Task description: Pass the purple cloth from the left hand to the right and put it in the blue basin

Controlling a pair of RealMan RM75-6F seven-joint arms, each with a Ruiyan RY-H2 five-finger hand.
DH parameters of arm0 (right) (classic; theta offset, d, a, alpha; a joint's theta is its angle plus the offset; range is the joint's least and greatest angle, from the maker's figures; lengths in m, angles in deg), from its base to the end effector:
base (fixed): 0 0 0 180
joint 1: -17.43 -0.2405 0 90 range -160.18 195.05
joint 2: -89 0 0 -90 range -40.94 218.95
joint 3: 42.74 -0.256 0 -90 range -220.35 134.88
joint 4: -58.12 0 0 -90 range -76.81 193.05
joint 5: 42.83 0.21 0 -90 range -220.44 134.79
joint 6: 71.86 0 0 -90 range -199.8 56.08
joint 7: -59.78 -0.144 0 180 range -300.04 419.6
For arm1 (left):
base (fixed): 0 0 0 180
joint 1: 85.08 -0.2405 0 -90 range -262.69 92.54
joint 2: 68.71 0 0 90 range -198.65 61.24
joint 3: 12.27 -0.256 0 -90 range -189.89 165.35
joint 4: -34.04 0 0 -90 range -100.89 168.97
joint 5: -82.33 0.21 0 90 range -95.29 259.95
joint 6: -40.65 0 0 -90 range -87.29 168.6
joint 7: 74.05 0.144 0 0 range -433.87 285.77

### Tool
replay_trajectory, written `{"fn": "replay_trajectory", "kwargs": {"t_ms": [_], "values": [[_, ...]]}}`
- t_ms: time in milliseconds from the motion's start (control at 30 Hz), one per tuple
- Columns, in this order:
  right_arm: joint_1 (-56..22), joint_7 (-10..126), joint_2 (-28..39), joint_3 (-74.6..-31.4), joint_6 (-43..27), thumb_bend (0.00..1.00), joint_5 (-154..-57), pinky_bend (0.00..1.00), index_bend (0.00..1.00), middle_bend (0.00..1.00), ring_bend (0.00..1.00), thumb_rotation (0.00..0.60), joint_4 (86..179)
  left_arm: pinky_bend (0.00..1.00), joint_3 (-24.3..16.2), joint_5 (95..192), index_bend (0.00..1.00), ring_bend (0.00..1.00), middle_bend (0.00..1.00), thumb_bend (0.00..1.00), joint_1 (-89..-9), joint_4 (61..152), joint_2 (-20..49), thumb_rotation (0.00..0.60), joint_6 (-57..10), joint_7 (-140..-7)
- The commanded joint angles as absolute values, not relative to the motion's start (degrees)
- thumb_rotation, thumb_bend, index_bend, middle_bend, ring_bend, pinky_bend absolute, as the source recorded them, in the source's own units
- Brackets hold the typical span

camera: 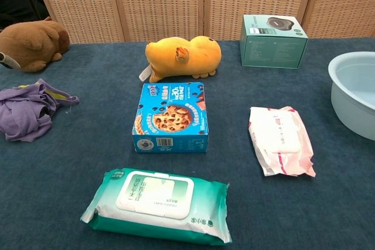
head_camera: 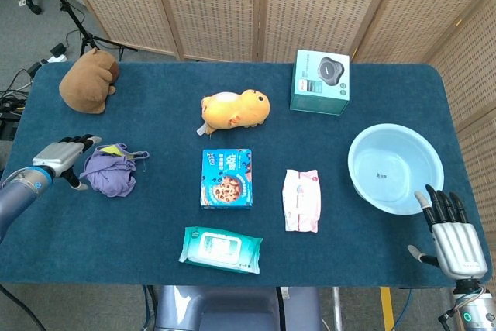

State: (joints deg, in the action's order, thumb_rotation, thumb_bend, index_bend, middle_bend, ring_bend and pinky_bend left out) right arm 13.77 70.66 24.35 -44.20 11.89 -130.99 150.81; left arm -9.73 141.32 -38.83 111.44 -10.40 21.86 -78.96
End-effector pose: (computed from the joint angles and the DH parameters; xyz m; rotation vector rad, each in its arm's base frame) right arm -0.3108 -0.1690 0.1470 1.4908 -0.7974 0.7514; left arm -0.2896 0.3813 0.1455 -1.7483 -1.2836 -0.2966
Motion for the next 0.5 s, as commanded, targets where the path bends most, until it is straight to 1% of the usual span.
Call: {"fn": "replay_trajectory", "kwargs": {"t_ms": [33, 333, 500], "values": [[13.78, 70.65, 24.38, -44.09, 11.95, 0.0, -131.18, 0.0, 0.0, 0.0, 0.0, 0.6, 150.89, 0.0, -11.58, 139.17, 0.0, 0.0, 0.0, 0.14, -37.63, 109.35, -8.43, 0.6, 21.65, -76.87], [13.46, 70.92, 24.3, -44.09, 11.18, 0.0, -130.71, 0.0, 0.0, 0.0, 0.0, 0.6, 150.85, 0.0, -14.6, 133.72, 0.0, 0.0, 0.0, 0.14, -35.2, 104.99, -2.5, 0.6, 19.74, -72.86], [13.35, 70.99, 24.27, -44.07, 10.93, 0.0, -130.52, 0.0, 0.0, 0.0, 0.0, 0.6, 150.8, 0.0, -15.27, 131.66, 0.0, 0.0, 0.0, 0.14, -34.34, 104.45, -0.3, 0.6, 18.79, -71.62]]}}
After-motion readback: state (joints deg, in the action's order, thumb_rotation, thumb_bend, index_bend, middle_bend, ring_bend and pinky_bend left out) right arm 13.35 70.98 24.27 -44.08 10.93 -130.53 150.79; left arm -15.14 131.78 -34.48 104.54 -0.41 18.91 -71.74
